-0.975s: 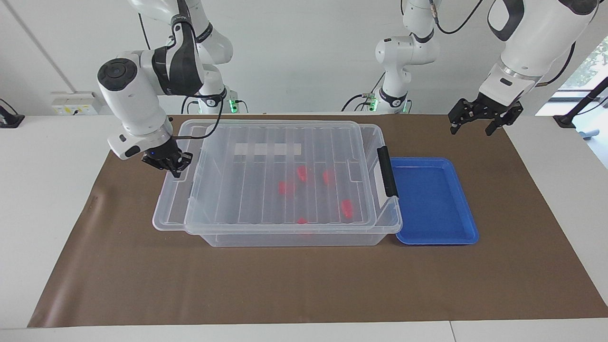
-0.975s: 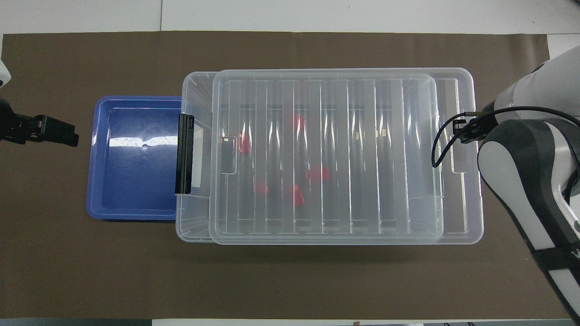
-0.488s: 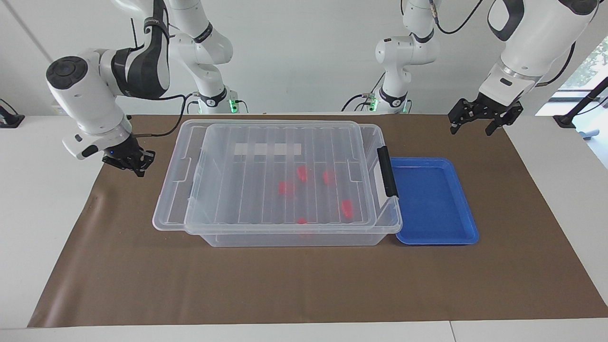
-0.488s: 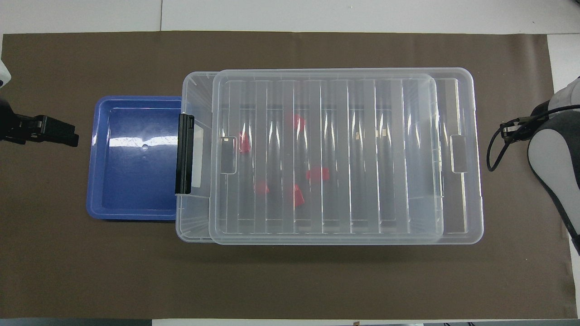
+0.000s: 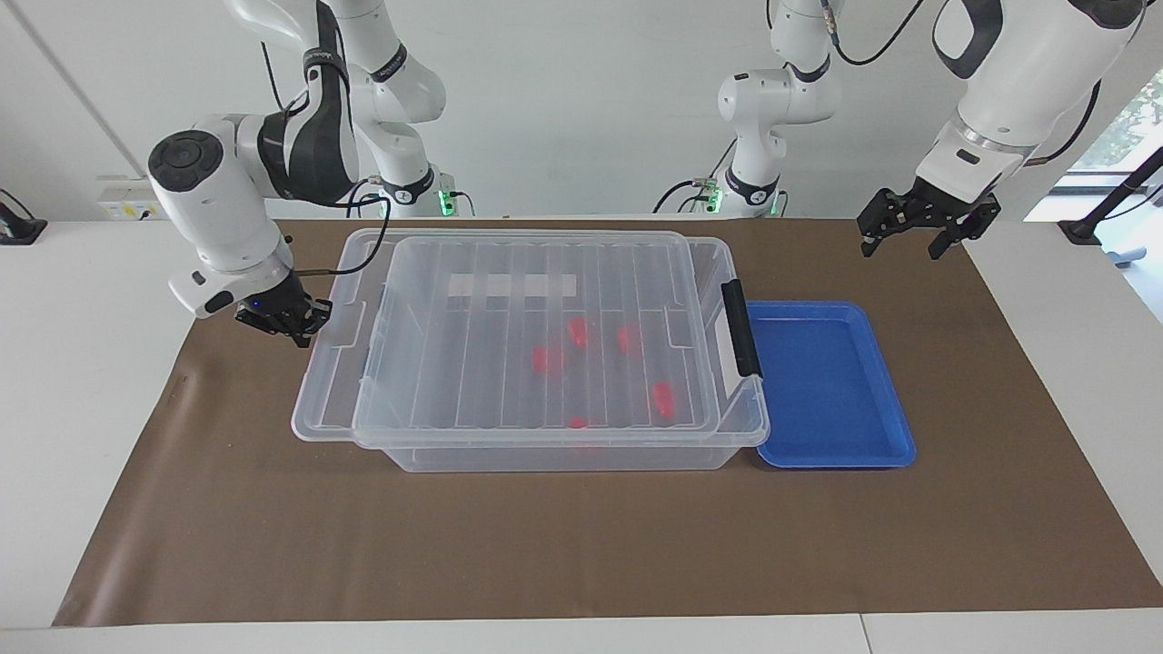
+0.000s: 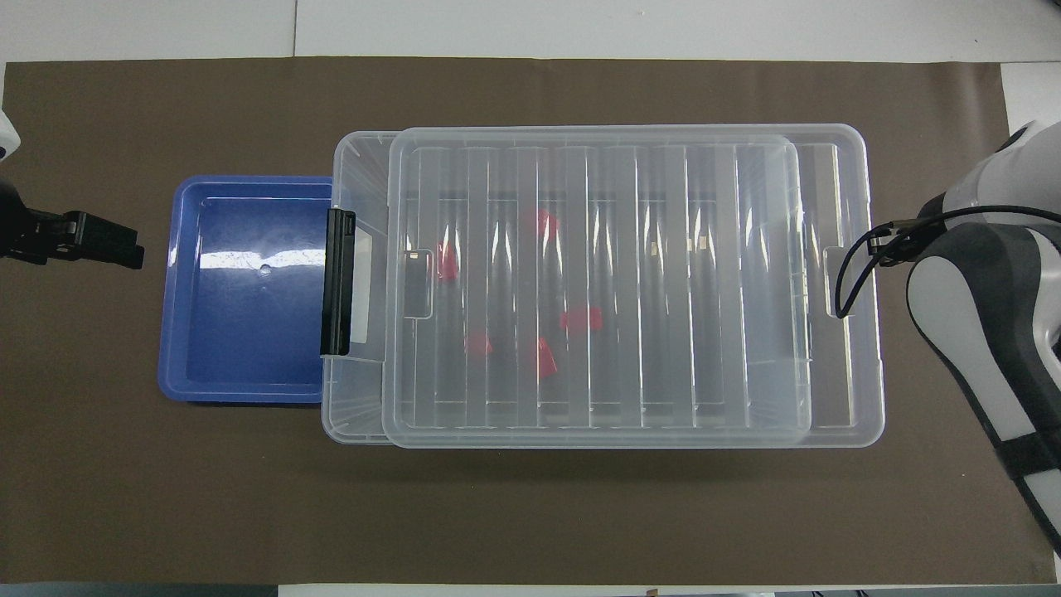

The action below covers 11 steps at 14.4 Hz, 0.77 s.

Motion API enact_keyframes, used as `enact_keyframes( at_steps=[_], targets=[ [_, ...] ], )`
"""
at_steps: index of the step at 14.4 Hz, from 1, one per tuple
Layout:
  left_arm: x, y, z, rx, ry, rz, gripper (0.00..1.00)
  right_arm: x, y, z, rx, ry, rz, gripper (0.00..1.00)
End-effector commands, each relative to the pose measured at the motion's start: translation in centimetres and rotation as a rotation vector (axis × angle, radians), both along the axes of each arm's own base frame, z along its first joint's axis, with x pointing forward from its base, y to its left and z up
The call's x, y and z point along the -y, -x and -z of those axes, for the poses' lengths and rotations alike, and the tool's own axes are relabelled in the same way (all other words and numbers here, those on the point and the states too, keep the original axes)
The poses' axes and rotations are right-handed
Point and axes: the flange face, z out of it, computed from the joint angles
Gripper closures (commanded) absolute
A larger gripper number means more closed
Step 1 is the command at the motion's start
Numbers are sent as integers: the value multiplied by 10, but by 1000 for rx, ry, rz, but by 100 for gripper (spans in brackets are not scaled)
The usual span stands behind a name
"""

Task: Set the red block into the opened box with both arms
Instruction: 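Press the lid edge with the right gripper until the lid is shut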

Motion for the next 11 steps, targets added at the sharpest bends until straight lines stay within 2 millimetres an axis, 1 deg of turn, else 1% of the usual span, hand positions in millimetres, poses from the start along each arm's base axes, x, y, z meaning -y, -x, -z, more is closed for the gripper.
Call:
enact_keyframes(
  at_steps=[1,2,4,10,11],
  targets=[
    [-3,8,-3,-4,-13,7,0,-11,5,-2,15,0,27,100],
    [-3,8,-3,-4,-13,7,0,-17,6,-3,18,-2,34,100],
    [-3,8,-3,-4,-13,7,0,-21,6,-3,19,-2,42,100],
    [-3,8,-3,-5,-13,7,0,-31,5,-2,19,-4,68,100],
    [-3,8,-3,-5,-13,7,0,-39,5,-2,21,-4,62,100]
  ],
)
